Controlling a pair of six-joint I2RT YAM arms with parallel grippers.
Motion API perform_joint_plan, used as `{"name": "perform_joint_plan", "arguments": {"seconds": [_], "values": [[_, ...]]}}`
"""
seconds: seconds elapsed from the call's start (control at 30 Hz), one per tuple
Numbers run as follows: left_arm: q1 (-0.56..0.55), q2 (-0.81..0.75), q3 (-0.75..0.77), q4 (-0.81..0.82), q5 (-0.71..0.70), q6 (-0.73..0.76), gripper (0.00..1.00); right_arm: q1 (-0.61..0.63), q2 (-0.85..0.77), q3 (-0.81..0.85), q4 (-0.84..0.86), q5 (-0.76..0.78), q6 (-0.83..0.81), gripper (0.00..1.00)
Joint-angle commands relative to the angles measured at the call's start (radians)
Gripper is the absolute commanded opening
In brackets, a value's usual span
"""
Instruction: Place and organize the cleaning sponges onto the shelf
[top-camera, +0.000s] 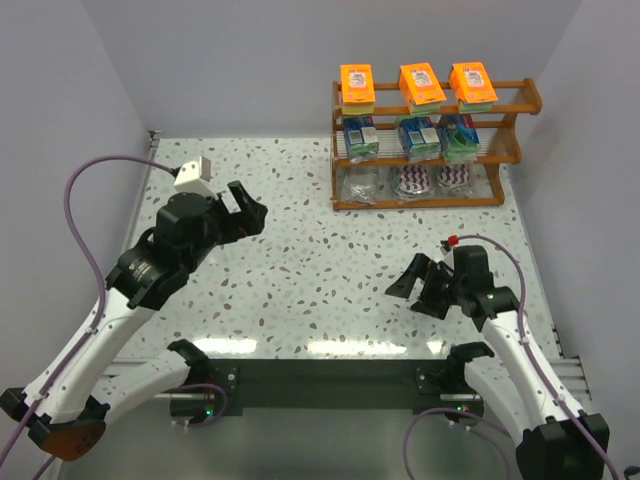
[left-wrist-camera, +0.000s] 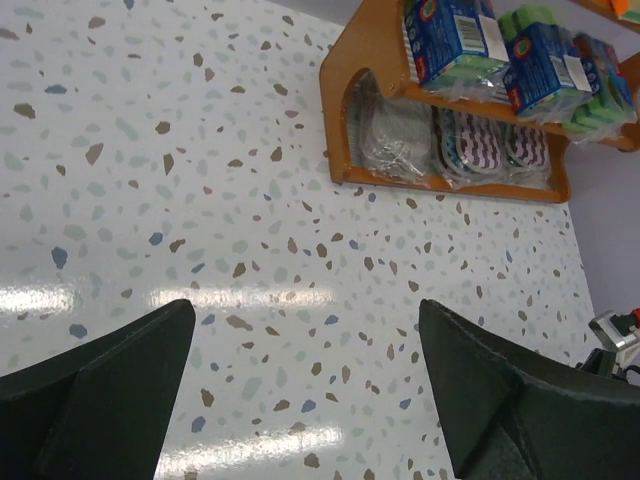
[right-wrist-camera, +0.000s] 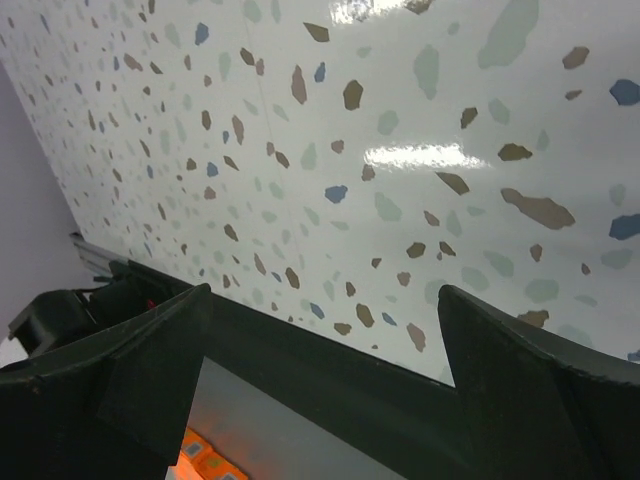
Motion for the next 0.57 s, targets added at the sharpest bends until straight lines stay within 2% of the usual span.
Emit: {"name": "perform_joint_plan", "arguments": {"seconds": [0.0,0.23,0.53], "values": [[0.007,0.007,0.091,0.045,0.004,0.093,1.00,-0.001,-0.026,0.004,-0.113,0.033,-0.066,0.98],[0.005,-0.011,0.124,0.091,0.110,0.130,1.00,-0.001,-0.014,0.020,-0.113,0.039,-0.065,0.98],[0.005,-0.028,0.135,0.121,0.165,0.166,1.00,0.005,-0.015,0.033,-0.110,0.033,-0.068,0.98]]}}
